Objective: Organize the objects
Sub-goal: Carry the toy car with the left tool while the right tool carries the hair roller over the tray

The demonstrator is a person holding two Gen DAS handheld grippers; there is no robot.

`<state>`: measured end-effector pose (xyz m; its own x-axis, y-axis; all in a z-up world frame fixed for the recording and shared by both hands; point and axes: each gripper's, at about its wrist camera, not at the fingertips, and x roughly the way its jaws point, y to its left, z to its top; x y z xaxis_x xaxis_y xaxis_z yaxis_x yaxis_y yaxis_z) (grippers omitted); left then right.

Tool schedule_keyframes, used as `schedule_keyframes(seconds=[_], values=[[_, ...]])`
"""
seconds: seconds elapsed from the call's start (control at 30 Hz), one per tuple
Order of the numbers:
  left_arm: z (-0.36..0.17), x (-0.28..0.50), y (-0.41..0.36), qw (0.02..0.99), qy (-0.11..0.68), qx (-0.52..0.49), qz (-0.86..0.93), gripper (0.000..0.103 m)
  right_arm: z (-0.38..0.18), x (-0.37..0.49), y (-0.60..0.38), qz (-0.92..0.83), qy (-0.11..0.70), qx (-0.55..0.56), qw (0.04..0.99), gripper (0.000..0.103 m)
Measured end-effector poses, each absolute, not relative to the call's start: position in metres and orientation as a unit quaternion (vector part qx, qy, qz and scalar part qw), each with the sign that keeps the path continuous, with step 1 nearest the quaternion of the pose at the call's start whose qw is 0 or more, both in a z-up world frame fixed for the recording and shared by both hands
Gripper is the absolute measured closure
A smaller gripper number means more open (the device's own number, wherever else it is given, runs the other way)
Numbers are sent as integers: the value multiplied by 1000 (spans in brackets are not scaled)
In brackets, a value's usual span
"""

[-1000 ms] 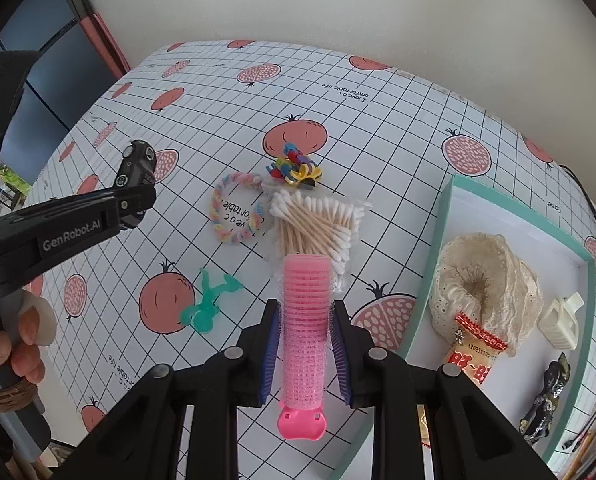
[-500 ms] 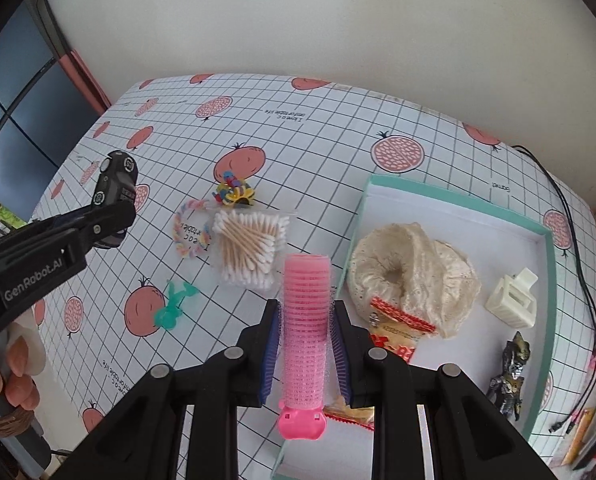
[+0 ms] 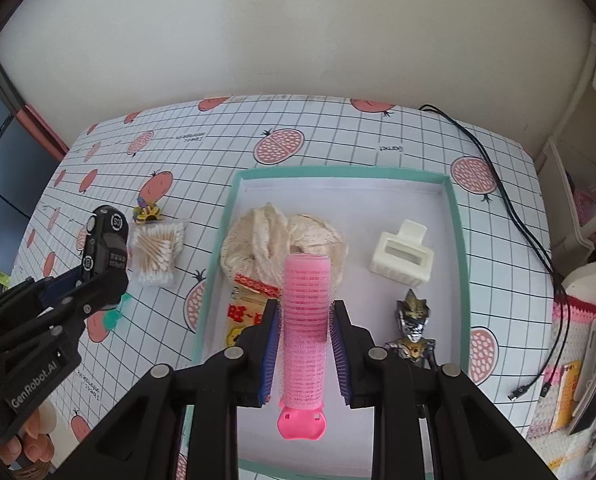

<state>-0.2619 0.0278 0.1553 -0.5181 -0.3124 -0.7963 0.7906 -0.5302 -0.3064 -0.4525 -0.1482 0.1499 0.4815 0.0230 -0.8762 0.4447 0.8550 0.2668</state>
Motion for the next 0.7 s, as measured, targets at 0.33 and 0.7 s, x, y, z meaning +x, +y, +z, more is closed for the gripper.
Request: schedule_keyframes(seconds=[0.33,0.7], values=[[144,-296,58,310,319,398,-802,74,135,-474,-173,-152,504,248,813,76],[124,-322,84,291,284,456,-792,74,111,-470,-170,-137,533,249,797,76]])
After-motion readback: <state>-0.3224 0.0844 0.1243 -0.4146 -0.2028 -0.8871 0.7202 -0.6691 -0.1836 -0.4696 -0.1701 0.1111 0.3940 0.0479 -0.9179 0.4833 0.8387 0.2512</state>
